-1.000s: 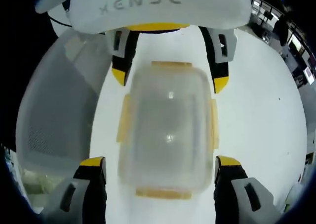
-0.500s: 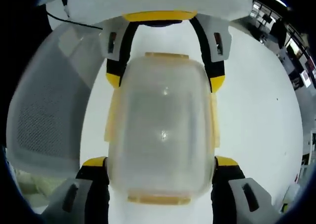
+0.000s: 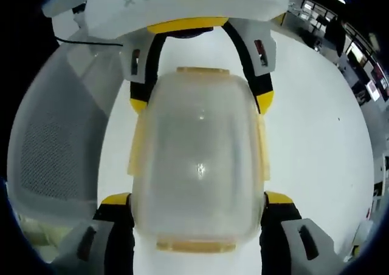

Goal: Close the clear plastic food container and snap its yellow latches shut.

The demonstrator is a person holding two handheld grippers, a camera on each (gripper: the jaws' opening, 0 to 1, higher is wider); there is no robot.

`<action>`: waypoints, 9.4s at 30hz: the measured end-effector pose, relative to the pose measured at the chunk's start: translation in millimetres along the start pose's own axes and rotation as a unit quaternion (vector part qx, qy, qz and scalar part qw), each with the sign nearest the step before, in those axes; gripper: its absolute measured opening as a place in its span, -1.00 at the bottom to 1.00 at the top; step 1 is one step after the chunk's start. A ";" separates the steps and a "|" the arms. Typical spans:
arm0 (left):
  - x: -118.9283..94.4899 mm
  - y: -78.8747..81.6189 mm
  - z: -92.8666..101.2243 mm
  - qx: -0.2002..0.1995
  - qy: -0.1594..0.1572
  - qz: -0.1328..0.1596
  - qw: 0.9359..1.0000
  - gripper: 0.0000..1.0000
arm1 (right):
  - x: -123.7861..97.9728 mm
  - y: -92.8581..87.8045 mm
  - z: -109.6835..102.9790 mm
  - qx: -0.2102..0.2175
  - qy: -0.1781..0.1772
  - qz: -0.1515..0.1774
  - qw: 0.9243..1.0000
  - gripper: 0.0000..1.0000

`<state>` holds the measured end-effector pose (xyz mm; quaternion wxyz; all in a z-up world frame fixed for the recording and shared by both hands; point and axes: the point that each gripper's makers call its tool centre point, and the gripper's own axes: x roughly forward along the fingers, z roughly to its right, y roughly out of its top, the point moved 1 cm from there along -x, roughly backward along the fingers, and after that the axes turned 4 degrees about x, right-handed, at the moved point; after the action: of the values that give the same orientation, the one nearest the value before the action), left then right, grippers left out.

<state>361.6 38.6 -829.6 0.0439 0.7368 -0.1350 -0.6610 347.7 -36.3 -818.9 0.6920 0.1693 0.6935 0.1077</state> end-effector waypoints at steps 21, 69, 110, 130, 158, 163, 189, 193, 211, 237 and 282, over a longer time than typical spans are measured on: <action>-0.9 -1.8 3.1 0.000 0.001 -0.006 1.000 0.87 | 1.1 -0.4 -0.9 0.003 -0.005 -0.018 1.000 0.73; -18.6 -75.5 18.6 -0.021 0.002 -0.055 0.998 0.88 | 30.1 68.2 -9.5 -0.023 0.002 -0.011 1.000 0.75; -32.6 -126.1 18.7 -0.030 0.005 -0.058 0.998 0.89 | 50.0 116.9 -7.2 -0.032 0.000 -0.012 0.999 0.76; -30.7 -128.3 10.3 -0.029 0.003 -0.060 0.998 0.89 | 50.6 118.2 0.9 -0.033 0.001 -0.015 0.999 0.76; -29.3 -132.0 -19.4 -0.025 0.003 -0.060 0.998 0.90 | 49.9 120.5 29.7 -0.028 0.000 -0.012 1.000 0.76; -29.1 -132.7 -25.0 -0.026 0.003 -0.060 0.998 0.90 | 49.4 121.4 35.7 -0.028 0.000 -0.012 1.000 0.76; -27.1 -137.8 -57.5 -0.019 0.002 -0.063 0.998 0.90 | 49.1 124.9 67.3 -0.021 -0.003 -0.009 1.000 0.76; -26.6 -137.8 -62.0 -0.020 0.002 -0.064 0.998 0.90 | 49.3 124.5 72.1 -0.022 -0.003 -0.009 1.000 0.76; -23.8 -138.9 -81.9 -0.022 0.002 -0.061 0.998 0.90 | 49.1 124.7 92.8 -0.026 -0.001 -0.011 1.000 0.76; -22.7 -139.7 -89.0 -0.022 0.004 -0.066 0.998 0.89 | 48.9 124.7 99.6 -0.028 -0.002 -0.008 1.000 0.77; -49.0 -167.0 -76.8 -0.097 0.034 -0.015 0.995 0.99 | 12.2 104.6 95.3 0.053 -0.042 0.072 0.995 1.00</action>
<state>456.5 202.7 -813.6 0.1098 0.7534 -0.0582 -0.6457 451.7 56.5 -791.9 0.7009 0.2593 0.6548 0.1130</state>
